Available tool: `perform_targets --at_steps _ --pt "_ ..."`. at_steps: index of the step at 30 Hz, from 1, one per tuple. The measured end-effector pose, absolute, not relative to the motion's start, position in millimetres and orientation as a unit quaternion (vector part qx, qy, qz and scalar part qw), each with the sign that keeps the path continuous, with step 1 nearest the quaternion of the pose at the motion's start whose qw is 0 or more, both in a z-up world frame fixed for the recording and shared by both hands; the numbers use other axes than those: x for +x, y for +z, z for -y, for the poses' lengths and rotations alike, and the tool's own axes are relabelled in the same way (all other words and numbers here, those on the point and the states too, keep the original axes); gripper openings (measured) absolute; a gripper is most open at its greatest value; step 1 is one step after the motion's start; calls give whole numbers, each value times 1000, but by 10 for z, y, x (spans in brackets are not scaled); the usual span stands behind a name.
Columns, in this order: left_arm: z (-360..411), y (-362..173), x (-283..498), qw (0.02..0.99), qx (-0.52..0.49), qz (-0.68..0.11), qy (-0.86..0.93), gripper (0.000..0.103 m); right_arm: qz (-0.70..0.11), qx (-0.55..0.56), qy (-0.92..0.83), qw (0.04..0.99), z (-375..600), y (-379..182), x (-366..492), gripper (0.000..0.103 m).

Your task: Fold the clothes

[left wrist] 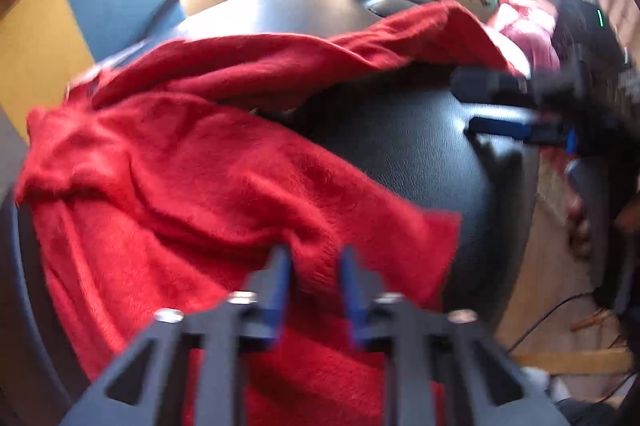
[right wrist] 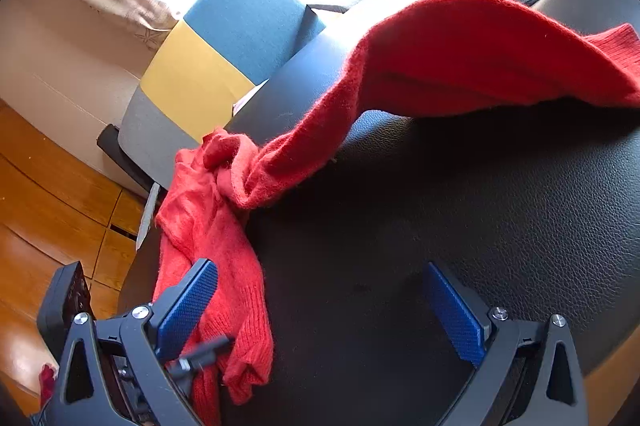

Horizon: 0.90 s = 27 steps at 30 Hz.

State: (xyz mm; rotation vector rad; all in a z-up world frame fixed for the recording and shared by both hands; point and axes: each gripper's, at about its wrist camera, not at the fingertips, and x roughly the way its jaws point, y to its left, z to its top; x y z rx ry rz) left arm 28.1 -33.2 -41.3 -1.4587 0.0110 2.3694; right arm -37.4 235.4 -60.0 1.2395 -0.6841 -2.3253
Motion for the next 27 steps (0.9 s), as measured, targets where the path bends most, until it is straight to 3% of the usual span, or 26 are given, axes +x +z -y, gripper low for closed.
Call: perform_targets --at_steps 6,13,27 --pt "1102 72 501 159 -456 123 867 10 219 437 -849 201 -2276 -605 -341 103" --pt "2304 673 968 68 -371 208 903 10 199 447 -850 198 -2191 -562 -300 103" --pt "4854 567 2712 -316 -345 280 839 10 135 477 -795 350 -989 -418 -54 103"
